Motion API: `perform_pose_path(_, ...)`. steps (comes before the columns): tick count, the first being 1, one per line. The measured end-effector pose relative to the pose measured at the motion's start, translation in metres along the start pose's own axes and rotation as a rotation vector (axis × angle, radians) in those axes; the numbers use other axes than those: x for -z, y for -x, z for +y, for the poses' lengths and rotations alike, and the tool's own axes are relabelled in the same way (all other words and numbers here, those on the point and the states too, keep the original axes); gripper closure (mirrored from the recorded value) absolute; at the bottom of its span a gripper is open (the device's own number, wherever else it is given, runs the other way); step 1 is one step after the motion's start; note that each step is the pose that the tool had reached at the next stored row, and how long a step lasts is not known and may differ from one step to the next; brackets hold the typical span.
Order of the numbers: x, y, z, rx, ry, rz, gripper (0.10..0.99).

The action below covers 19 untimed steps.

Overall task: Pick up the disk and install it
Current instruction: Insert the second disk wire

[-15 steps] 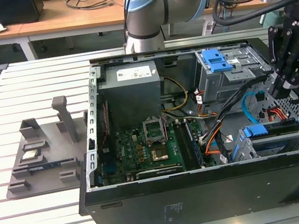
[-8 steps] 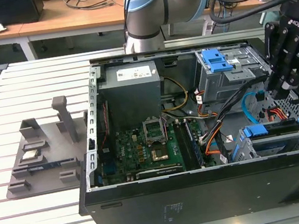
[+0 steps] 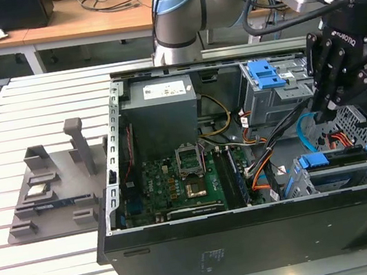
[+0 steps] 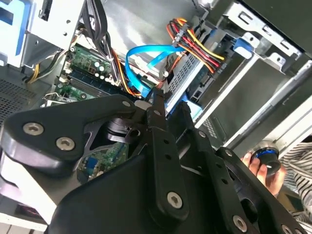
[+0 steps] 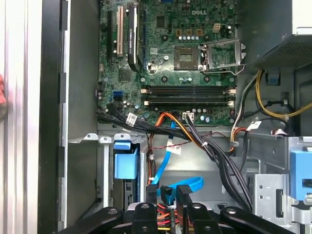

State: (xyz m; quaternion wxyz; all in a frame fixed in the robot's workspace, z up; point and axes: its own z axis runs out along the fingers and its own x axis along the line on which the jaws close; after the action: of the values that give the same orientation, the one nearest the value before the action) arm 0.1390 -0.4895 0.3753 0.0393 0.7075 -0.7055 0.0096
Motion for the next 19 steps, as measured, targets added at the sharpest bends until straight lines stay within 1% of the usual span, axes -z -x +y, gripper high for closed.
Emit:
perform_pose_path(3,-0.0036,0.0013,0.0021,0.03,-0.002,0.0013,0.784)
perform_pose_path(6,-0.0036,0.0013,0.0022,0.032,-0.002,0.0015,0.784)
perform_pose_path(7,-0.0037,0.0014,0.0022,0.032,-0.002,0.0014,0.8)
perform_pose_path(9,-0.0037,0.0014,0.0022,0.032,-0.002,0.0014,0.922)
perform_pose_path(12,-0.0037,0.0013,0.0022,0.032,-0.002,0.0013,0.922)
perform_pose_path(16,-0.0063,-0.0155,0.0022,0.032,-0.002,0.0039,0.922)
perform_pose_path(18,-0.0112,-0.0264,0.001,0.032,-0.002,0.0039,0.922)
perform_pose_path(19,-0.0126,-0.0283,-0.0003,0.032,-0.002,0.0039,0.922)
